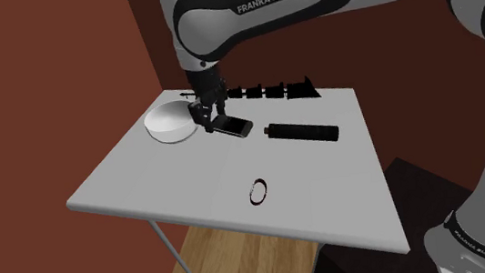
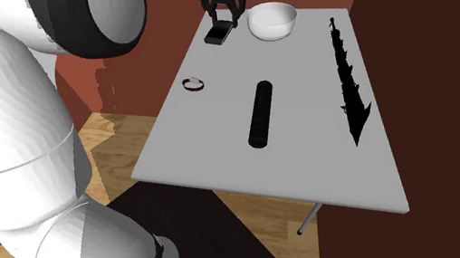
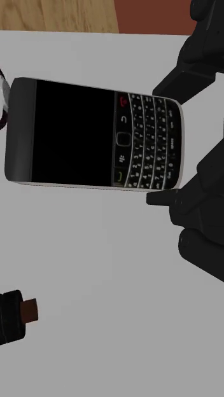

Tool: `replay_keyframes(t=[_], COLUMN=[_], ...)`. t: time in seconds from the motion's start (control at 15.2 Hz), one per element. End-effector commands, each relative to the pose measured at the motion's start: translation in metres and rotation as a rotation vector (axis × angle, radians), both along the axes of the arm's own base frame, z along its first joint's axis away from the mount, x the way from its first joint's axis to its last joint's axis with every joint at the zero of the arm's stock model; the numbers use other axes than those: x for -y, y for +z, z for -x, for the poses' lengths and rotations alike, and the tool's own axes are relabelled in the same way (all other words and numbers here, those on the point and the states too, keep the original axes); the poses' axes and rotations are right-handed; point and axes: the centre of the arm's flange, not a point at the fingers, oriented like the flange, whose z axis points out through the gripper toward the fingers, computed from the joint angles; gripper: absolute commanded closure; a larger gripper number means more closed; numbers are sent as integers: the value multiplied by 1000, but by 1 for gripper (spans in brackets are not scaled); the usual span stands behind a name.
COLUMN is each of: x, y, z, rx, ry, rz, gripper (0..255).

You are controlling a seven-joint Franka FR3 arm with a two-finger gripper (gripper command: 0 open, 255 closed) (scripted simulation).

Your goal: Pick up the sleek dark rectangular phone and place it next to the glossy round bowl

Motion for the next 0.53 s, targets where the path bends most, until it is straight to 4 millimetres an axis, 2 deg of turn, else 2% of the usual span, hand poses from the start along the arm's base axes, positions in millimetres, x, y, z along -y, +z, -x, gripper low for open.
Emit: replay_keyframes(t=[0.0,0.46], x=[-21,-21], y=[-1,-38], z=[-4,-4], rx=[0,0], ry=[-1,-1], rz=[0,0], gripper=[255,255])
